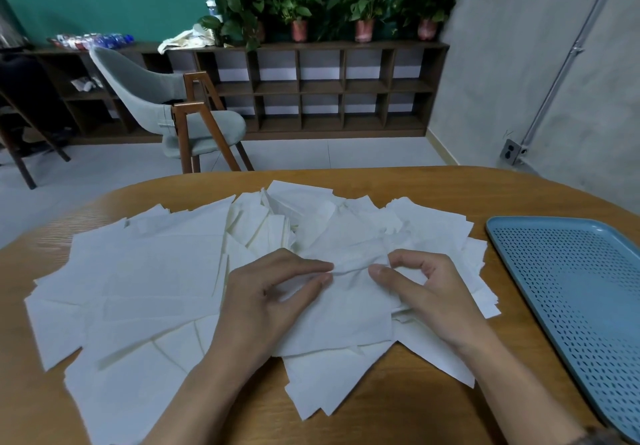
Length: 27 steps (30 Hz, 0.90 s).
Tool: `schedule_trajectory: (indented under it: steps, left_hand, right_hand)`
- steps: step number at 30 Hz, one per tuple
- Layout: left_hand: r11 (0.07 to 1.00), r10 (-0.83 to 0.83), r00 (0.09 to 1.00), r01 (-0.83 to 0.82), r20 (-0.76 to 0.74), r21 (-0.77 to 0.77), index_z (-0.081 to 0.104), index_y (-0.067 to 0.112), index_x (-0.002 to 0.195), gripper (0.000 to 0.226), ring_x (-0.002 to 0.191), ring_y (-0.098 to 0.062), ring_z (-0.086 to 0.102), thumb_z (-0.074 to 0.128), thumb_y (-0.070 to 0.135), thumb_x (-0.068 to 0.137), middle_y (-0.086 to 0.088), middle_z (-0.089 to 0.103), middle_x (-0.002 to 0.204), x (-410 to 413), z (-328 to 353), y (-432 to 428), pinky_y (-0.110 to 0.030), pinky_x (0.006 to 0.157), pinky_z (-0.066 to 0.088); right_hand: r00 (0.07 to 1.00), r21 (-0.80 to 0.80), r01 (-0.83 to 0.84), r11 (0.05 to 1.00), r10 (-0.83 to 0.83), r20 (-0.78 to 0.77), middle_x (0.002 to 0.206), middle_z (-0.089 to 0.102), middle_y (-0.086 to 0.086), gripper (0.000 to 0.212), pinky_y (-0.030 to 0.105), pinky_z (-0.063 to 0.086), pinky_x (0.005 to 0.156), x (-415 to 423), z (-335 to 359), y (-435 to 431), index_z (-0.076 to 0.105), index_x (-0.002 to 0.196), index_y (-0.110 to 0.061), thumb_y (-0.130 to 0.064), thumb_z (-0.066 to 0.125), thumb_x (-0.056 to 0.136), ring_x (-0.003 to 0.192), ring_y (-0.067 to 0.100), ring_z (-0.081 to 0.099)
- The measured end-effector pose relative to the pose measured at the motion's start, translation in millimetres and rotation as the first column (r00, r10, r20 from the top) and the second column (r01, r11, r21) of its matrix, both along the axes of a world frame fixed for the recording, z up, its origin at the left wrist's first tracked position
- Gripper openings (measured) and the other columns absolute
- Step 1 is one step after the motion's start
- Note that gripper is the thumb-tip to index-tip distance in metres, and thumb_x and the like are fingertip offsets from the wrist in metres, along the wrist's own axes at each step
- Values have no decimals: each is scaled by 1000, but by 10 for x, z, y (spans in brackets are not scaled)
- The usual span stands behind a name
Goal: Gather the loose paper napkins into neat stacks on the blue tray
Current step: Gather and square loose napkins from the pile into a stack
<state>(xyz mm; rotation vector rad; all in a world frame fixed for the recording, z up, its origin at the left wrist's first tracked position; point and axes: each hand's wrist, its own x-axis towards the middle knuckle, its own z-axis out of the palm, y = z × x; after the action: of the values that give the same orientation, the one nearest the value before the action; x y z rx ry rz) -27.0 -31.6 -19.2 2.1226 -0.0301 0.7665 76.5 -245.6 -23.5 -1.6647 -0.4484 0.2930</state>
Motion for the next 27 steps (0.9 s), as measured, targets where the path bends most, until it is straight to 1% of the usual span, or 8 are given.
schedule_trajectory:
  steps: [3, 6, 8, 10, 14, 17, 21, 27]
  left_hand:
    - [999, 13, 999, -14, 51, 28, 86, 26, 98, 13, 97, -8, 73, 84, 21, 86, 16, 77, 100, 7, -17, 6, -18, 84, 53]
    - [997, 38, 999, -36, 33, -67, 85, 28, 90, 8, 108, -16, 69, 88, 23, 85, 10, 73, 107, 7, 32, 0, -15, 88, 48]
    - [991, 18, 1000, -19, -6, -135, 83, 28, 86, 6, 109, -18, 69, 84, 23, 85, 7, 75, 106, 5, 75, 7, -20, 84, 50]
    - [973, -26, 996, 6, -84, -232, 82, 26, 82, 10, 100, -16, 72, 83, 18, 88, 7, 78, 96, -11, 110, 5, -22, 81, 52]
    - [948, -52, 978, -15, -202, -317, 83, 25, 80, 14, 90, -4, 74, 80, 15, 90, 13, 80, 87, -29, 167, -46, -10, 77, 51]
    - [946, -38, 973, -39, -230, -323, 84, 29, 82, 11, 92, -1, 73, 82, 20, 88, 16, 80, 89, -18, 170, -57, -9, 81, 50]
    - [953, -40, 964, -42, -262, -301, 85, 34, 87, 8, 94, 2, 72, 86, 27, 83, 21, 79, 90, -32, 174, -72, -9, 82, 52]
    - [920, -49, 968, -52, -247, -388, 85, 24, 81, 6, 90, -2, 73, 85, 20, 85, 12, 80, 85, -20, 196, -96, -9, 77, 51]
  right_hand:
    - [1000, -12, 11, 1000, -11, -7, 95, 77, -17, 31, 19, 46, 93, -15, 19, 1, 80, 92, -18, -44, 80, 77, 101, -1, 70]
    - [998, -28, -40, 999, 41, 53, 117, 75, -19, 38, 23, 49, 100, -43, 46, 4, 79, 112, -29, -45, 82, 79, 118, 0, 66]
    - [992, -56, -43, 998, 49, 114, 125, 71, -25, 42, 12, 43, 101, -56, 82, 0, 76, 117, -35, -44, 83, 77, 125, -7, 59]
    - [985, -78, -55, 995, 67, 161, 129, 67, -30, 45, 10, 39, 103, -63, 99, -2, 74, 120, -40, -42, 84, 76, 128, -11, 54]
    - [979, -64, -71, 995, 82, 186, 122, 71, -25, 36, 12, 44, 99, -94, 100, 17, 77, 112, -38, -38, 84, 76, 122, -8, 58]
    - [983, -21, -59, 998, 62, 172, 103, 77, -17, 19, 5, 43, 86, -89, 93, 35, 81, 95, -26, -36, 80, 79, 107, -5, 66]
    - [984, -13, -42, 999, 44, 175, 95, 78, -12, 17, 6, 44, 86, -79, 95, 39, 80, 88, -21, -37, 77, 81, 101, 0, 69]
    - [982, -28, -79, 996, 83, 168, 122, 69, -22, 37, 7, 44, 92, -125, 104, 63, 72, 118, -30, -34, 80, 83, 120, -5, 60]
